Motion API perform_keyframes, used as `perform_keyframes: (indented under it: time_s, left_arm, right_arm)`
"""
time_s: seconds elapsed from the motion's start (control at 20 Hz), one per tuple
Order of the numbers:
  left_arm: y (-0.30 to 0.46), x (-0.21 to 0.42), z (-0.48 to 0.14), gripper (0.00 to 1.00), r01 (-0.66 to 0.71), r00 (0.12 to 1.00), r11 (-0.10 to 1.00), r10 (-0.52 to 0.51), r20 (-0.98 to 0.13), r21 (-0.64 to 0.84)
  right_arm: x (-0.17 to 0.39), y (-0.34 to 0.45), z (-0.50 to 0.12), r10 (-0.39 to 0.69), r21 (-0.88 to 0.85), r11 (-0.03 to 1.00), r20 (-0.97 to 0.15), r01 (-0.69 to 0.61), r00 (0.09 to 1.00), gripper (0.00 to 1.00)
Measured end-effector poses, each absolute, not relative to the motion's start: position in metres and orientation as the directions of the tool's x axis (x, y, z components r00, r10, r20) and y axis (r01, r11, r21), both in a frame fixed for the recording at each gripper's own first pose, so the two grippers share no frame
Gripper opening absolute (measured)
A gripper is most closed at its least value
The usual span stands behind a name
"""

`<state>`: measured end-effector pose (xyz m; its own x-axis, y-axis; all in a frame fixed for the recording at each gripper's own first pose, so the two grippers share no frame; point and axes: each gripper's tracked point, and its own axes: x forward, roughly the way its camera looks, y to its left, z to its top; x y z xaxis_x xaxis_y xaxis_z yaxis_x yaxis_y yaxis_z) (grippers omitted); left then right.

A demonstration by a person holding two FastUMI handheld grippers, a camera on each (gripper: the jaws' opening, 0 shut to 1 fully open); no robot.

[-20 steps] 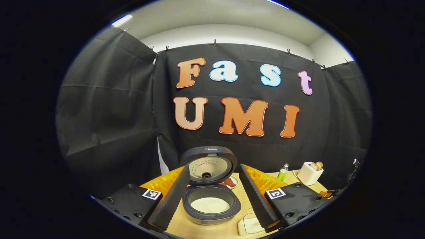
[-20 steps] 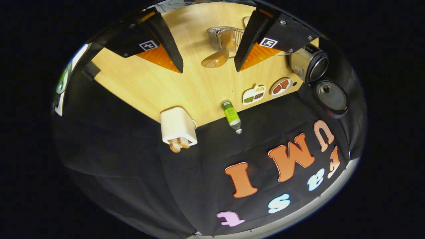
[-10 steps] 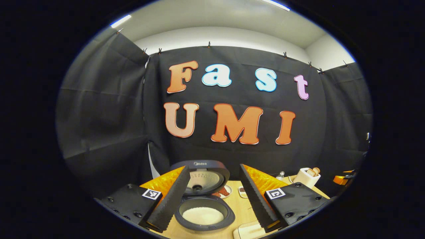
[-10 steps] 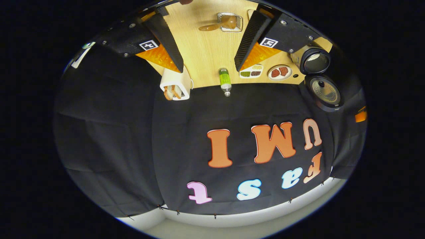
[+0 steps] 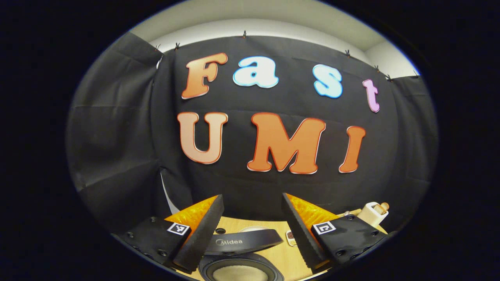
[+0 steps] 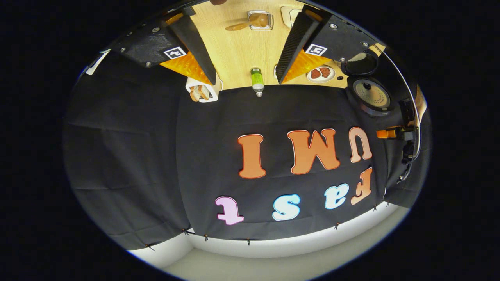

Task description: Close the left gripper, press the button to open the rice cooker; take a wooden spoon from the chopstick holder with the right hand, scoop a spoonful of rice and pour it into the rice cooker, then put the wooden spoon back into the chopstick holder.

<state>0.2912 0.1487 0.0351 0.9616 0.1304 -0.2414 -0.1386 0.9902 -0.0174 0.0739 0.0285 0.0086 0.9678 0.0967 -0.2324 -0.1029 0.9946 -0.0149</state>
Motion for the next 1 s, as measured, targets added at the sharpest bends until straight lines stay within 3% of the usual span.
perform_keyframes:
  time_s: [0.25,0.4,1.0]
  left_arm:
    - [0.168,0.301,-0.020,0.97,-0.194,0.907,0.981,0.168,-0.385,-0.028]
    - [0.168,0.288,-0.021,0.98,-0.185,0.908,0.982,0.189,-0.374,0.047]
    - [0.123,0.178,-0.076,0.97,-0.191,0.906,0.981,0.185,-0.382,0.022]
  right_arm:
    - [0.068,0.020,0.003,0.069,-0.034,0.996,-0.250,-0.080,0.966,0.95]
    - [0.066,0.021,0.002,0.073,-0.016,0.997,-0.257,-0.080,0.964,0.95]
    - [0.065,0.046,-0.004,0.167,0.011,0.985,-0.266,-0.170,0.949,0.95]
